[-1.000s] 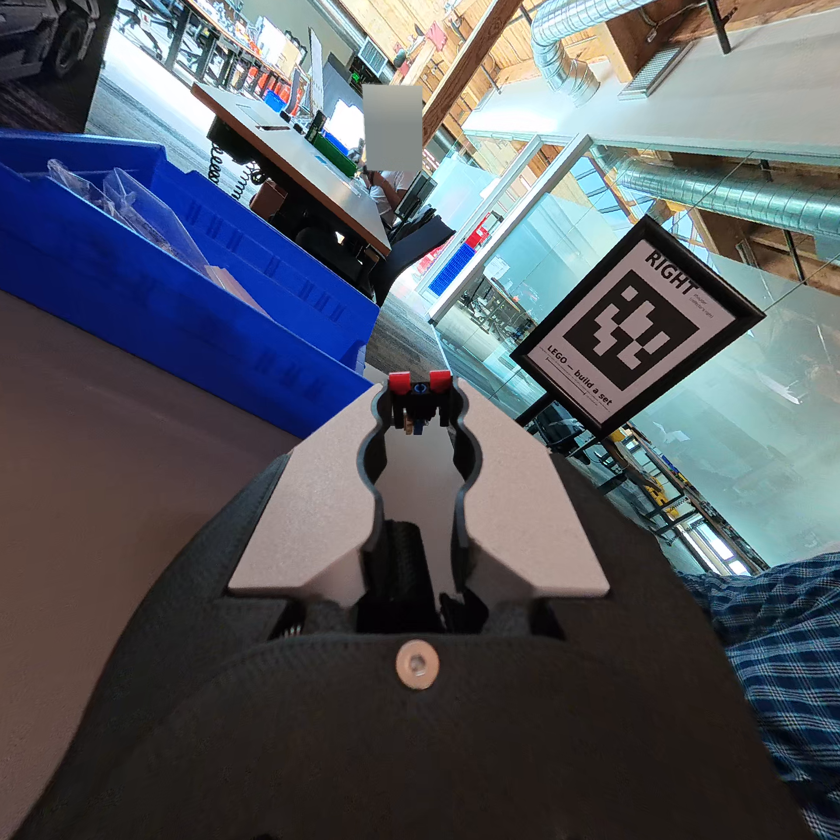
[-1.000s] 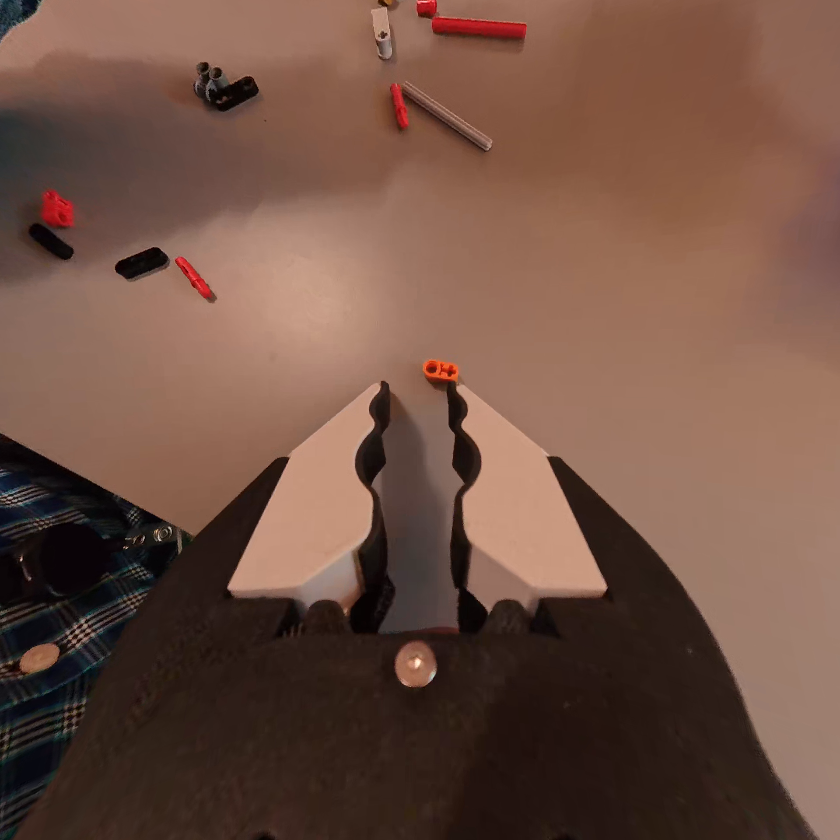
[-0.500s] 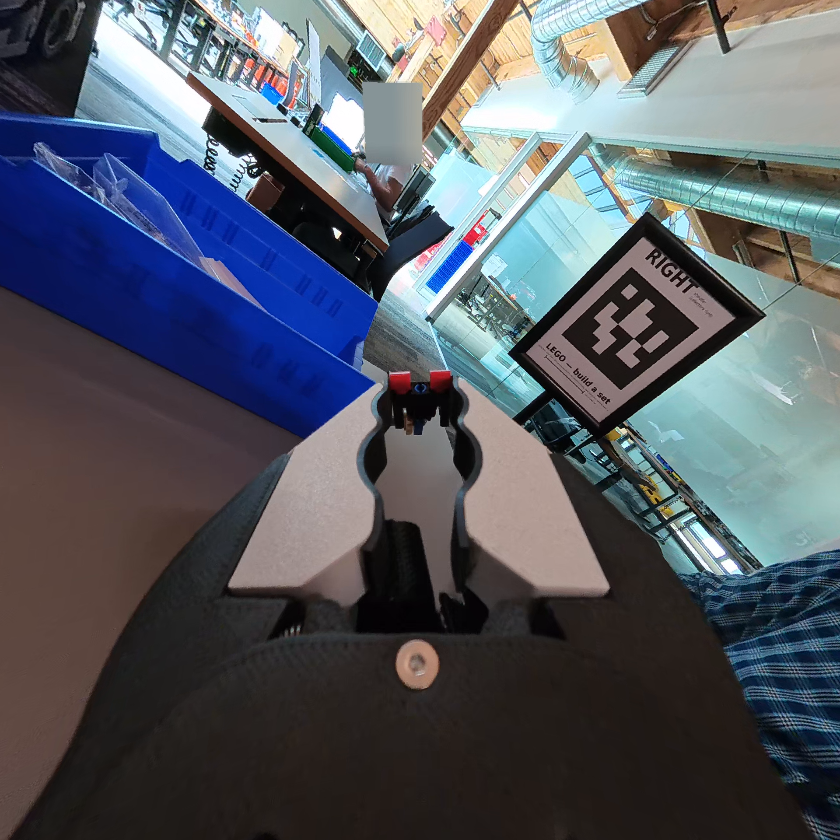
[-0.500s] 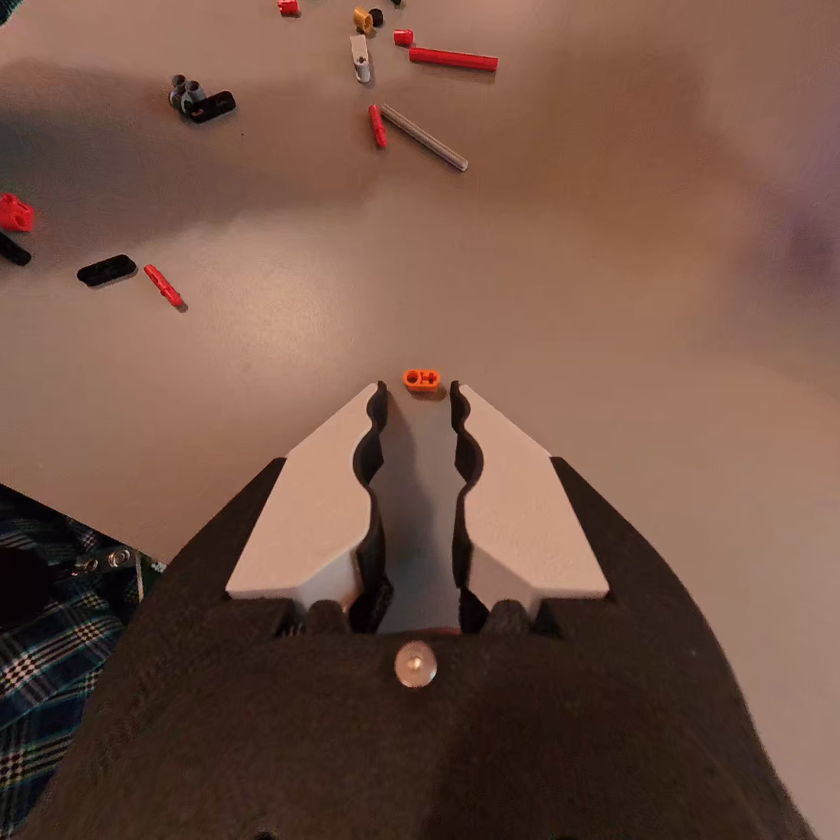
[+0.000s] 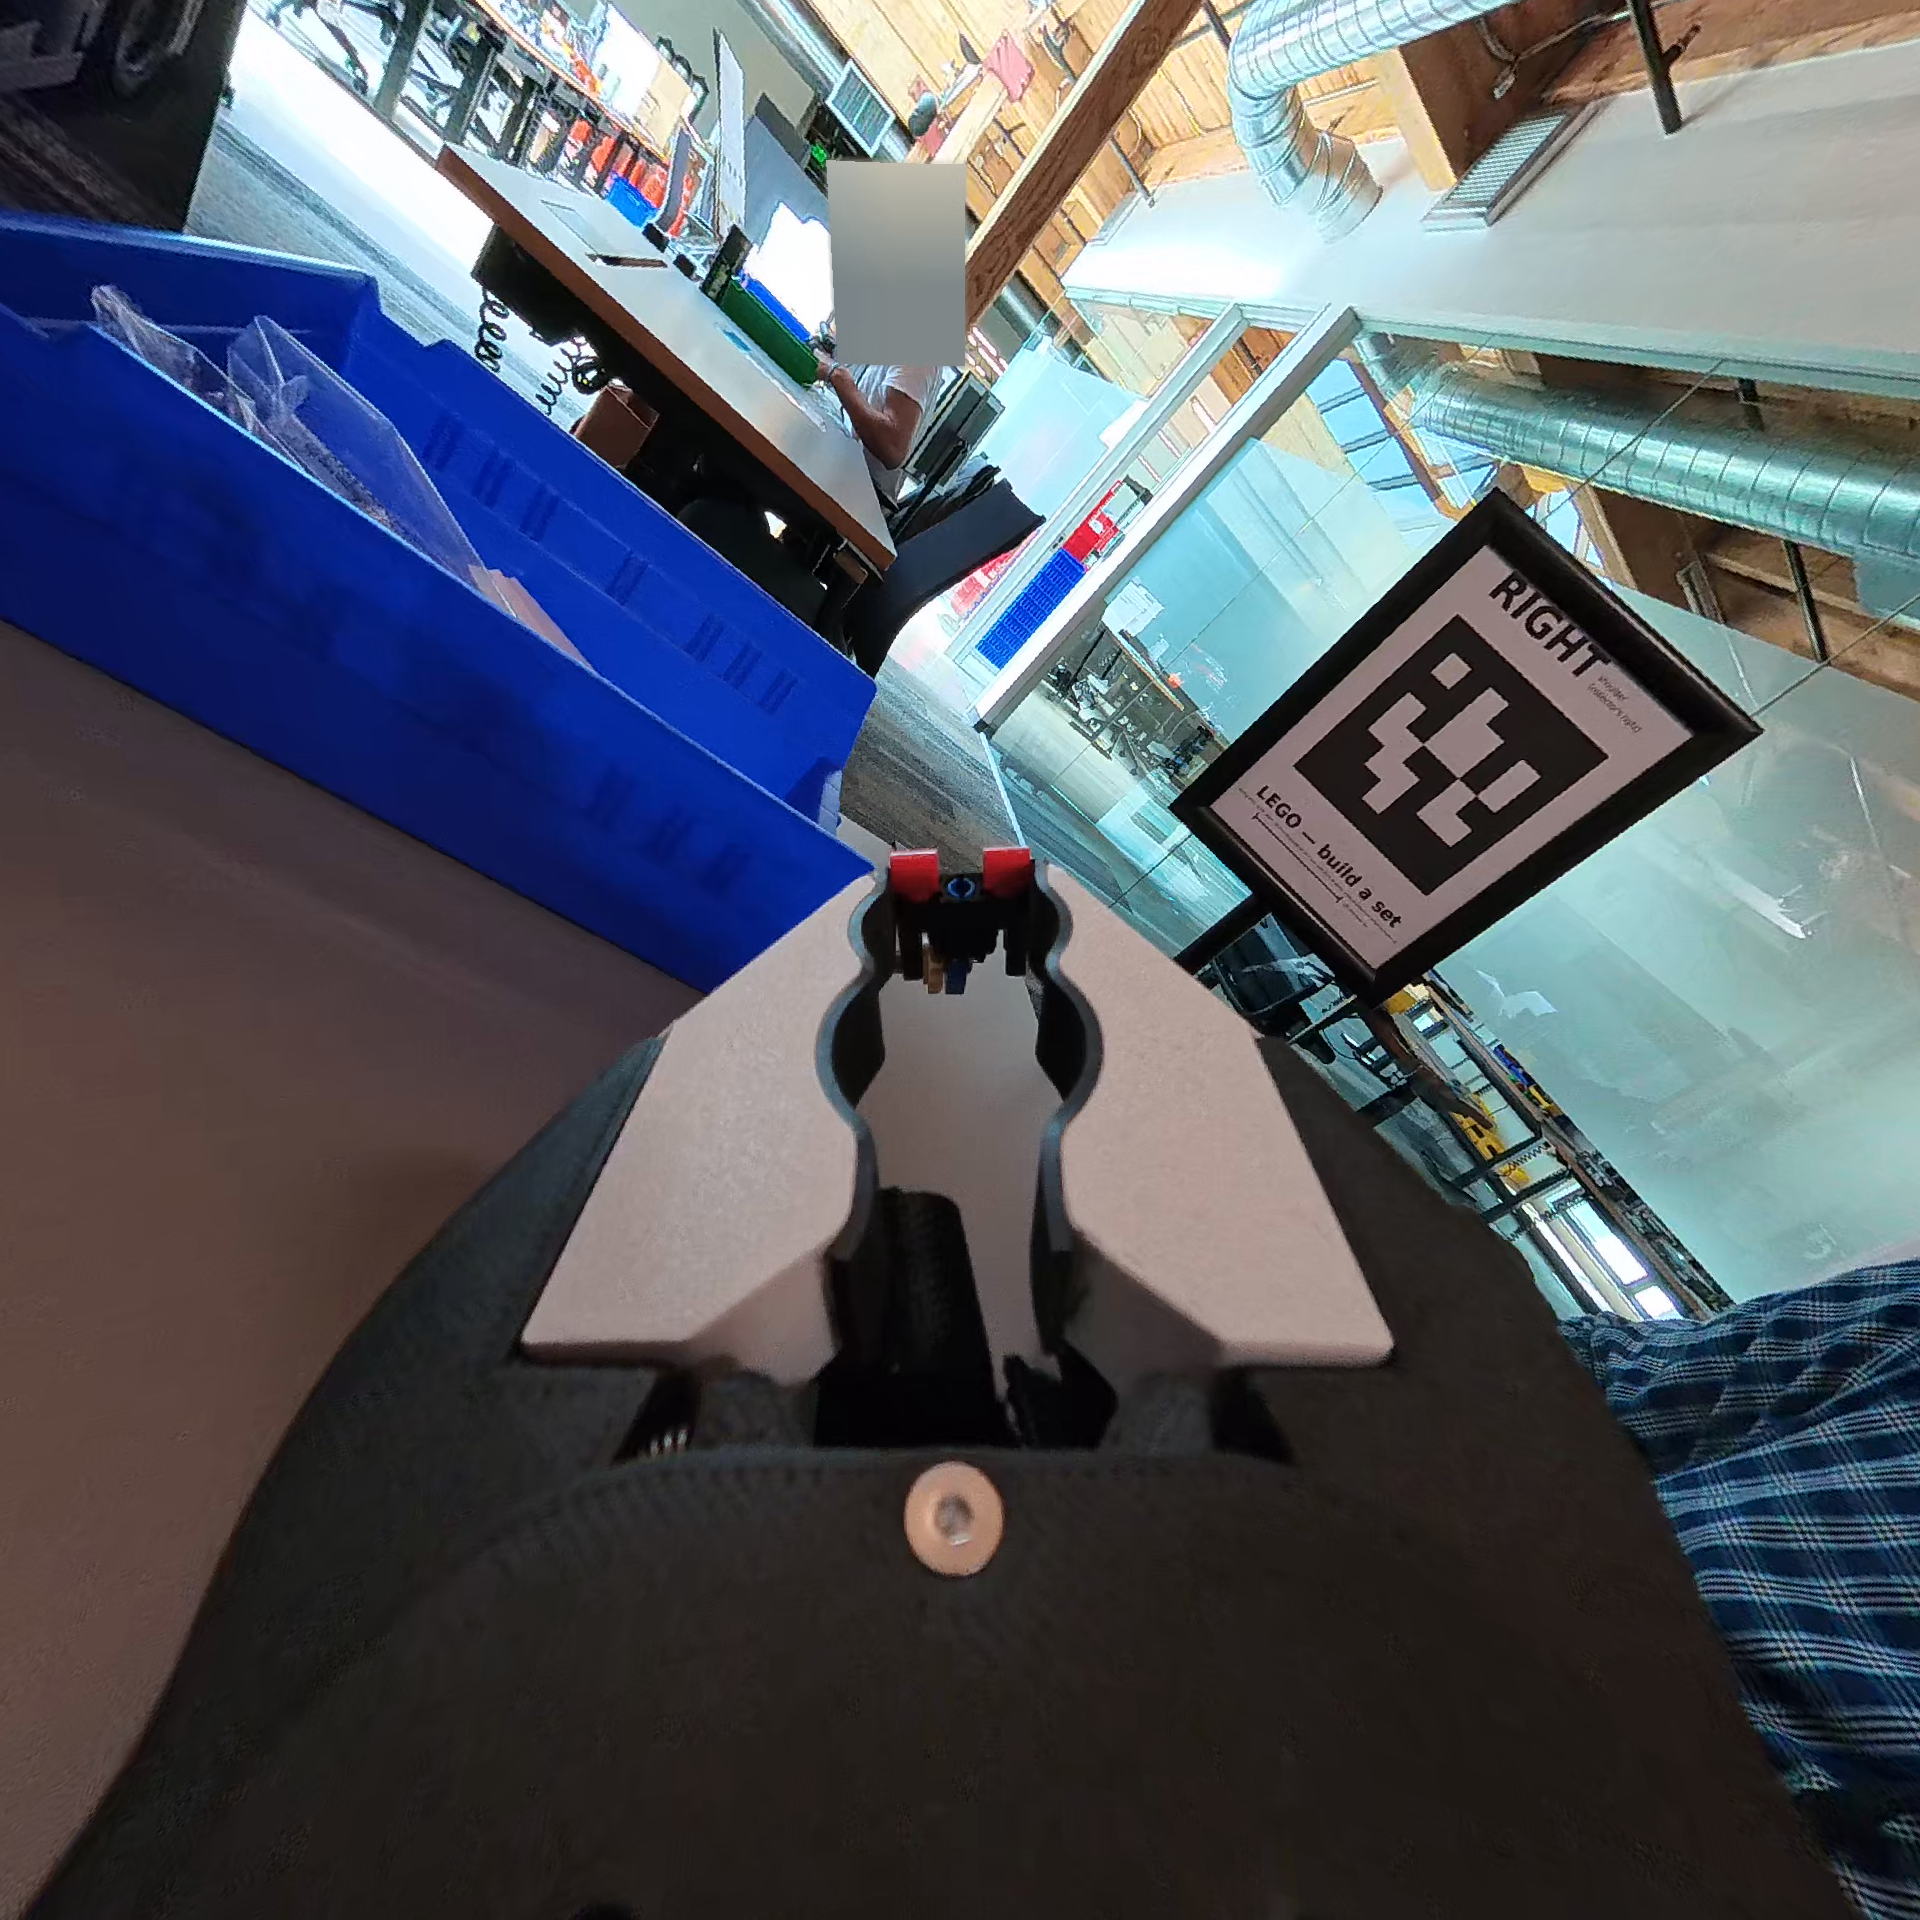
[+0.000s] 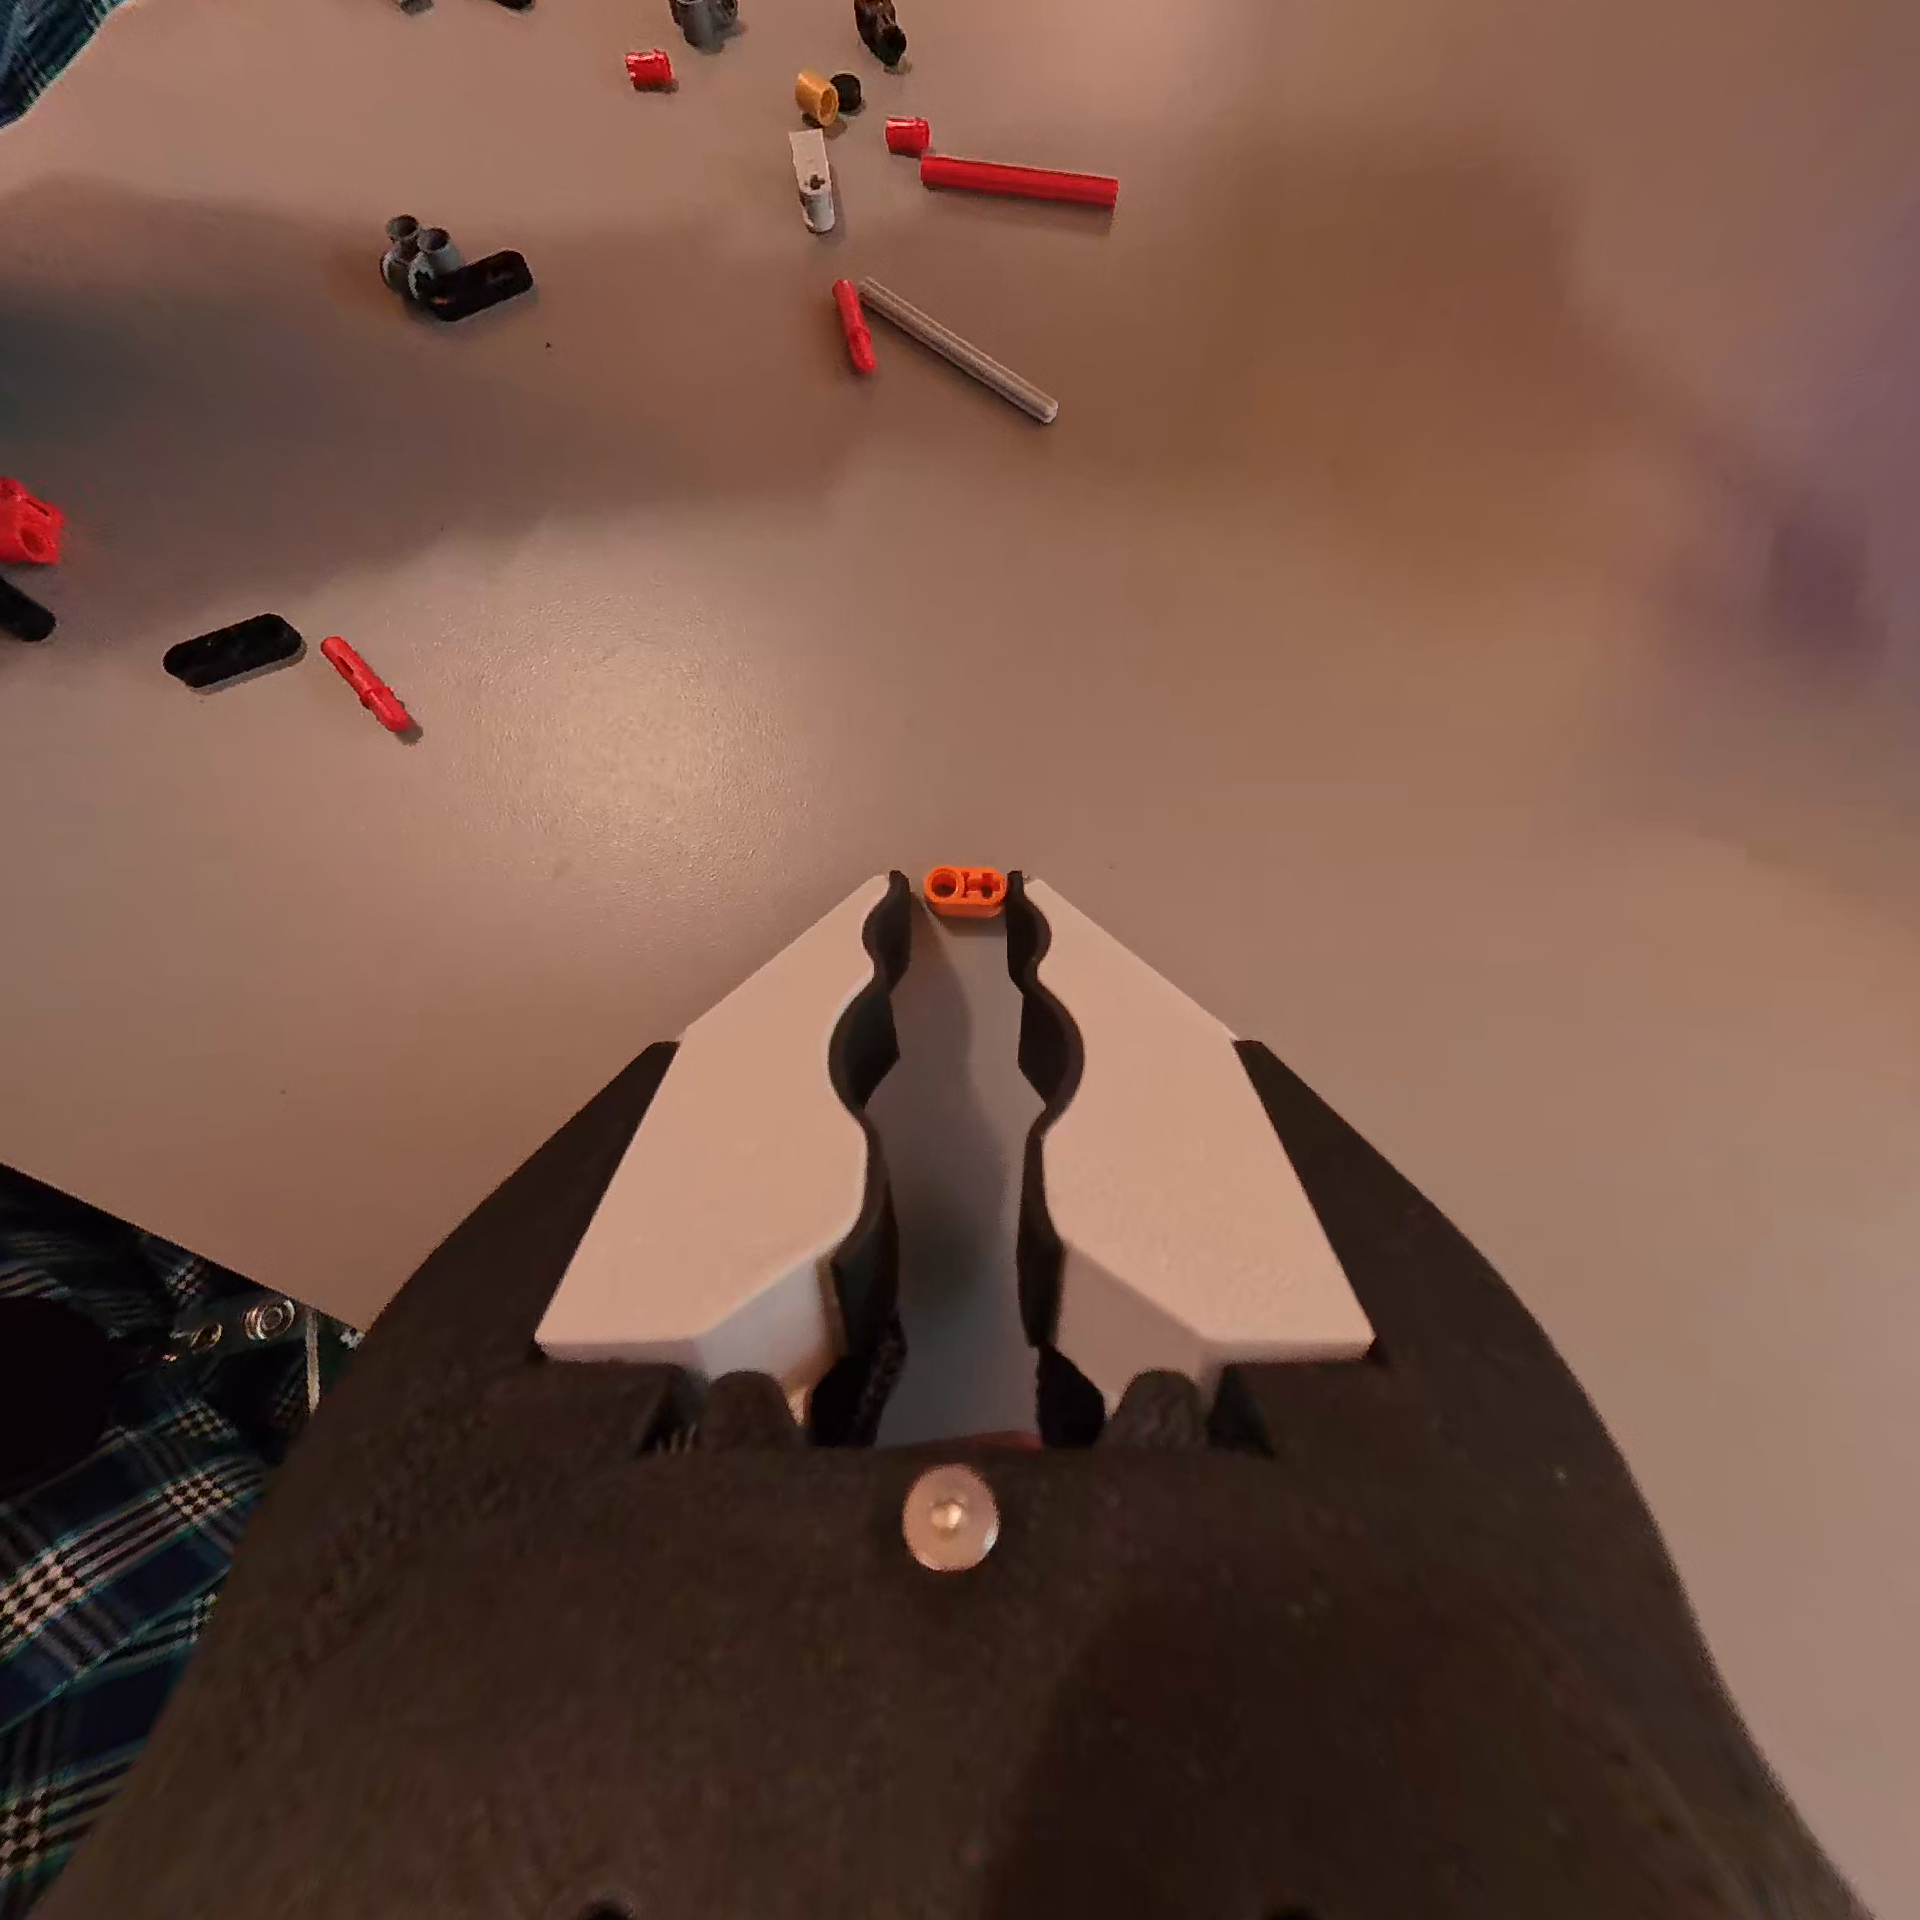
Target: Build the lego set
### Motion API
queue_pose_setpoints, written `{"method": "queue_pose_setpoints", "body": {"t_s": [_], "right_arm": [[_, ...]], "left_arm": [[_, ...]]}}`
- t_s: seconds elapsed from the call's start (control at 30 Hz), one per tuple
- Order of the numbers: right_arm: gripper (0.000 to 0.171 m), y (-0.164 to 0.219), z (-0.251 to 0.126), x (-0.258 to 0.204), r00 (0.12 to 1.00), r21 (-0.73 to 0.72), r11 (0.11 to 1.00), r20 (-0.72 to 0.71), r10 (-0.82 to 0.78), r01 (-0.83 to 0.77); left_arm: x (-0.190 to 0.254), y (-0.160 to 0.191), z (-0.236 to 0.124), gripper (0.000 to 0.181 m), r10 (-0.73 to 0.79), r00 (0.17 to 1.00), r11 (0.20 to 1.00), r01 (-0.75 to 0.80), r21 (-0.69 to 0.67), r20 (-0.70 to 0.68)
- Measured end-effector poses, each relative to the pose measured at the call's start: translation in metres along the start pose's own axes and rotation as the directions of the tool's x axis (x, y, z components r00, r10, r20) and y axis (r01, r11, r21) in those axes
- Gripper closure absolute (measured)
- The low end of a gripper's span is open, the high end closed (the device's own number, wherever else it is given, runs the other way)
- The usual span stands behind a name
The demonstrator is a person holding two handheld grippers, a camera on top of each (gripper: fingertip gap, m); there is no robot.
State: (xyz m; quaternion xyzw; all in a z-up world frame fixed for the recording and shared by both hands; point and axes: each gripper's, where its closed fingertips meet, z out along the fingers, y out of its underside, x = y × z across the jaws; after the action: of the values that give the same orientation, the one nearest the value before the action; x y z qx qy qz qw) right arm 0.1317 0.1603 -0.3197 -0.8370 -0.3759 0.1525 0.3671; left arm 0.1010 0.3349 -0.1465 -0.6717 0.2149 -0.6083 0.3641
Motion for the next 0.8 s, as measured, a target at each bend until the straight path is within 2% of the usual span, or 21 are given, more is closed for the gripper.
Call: {"method": "queue_pose_setpoints", "body": {"t_s": [0.2, 0.33, 0.5, 0.6, 0.8], "right_arm": [[0.152, 0.000, 0.000, 0.000, 1.000, 0.000, 1.000, -0.005, 0.001, -0.001], [0.159, -0.001, 0.001, 0.000, 1.000, -0.001, 1.000, -0.002, -0.005, 0.005], [0.159, -0.003, -0.002, 0.003, 1.000, 0.011, 1.000, -0.013, -0.029, 0.029], [0.159, -0.020, -0.013, 0.013, 0.997, 0.080, 0.995, -0.057, -0.060, 0.065], [0.159, -0.086, -0.050, 0.042, 0.973, 0.301, 0.933, -0.181, -0.146, 0.196]], "left_arm": [[-0.002, 0.002, 0.001, 0.158, -0.004, 1.000, 1.000, 0.004, -0.004, 0.002], [-0.002, 0.003, 0.002, 0.158, -0.006, 1.000, 1.000, 0.006, -0.007, 0.002], [0.003, 0.002, 0.004, 0.158, -0.027, 0.999, 1.000, 0.028, 0.012, -0.025], [0.012, -0.002, 0.003, 0.158, -0.080, 0.993, 0.993, 0.087, 0.076, -0.084], [0.024, 0.019, 0.013, 0.158, -0.175, 0.974, 0.976, 0.190, 0.105, -0.141]]}}
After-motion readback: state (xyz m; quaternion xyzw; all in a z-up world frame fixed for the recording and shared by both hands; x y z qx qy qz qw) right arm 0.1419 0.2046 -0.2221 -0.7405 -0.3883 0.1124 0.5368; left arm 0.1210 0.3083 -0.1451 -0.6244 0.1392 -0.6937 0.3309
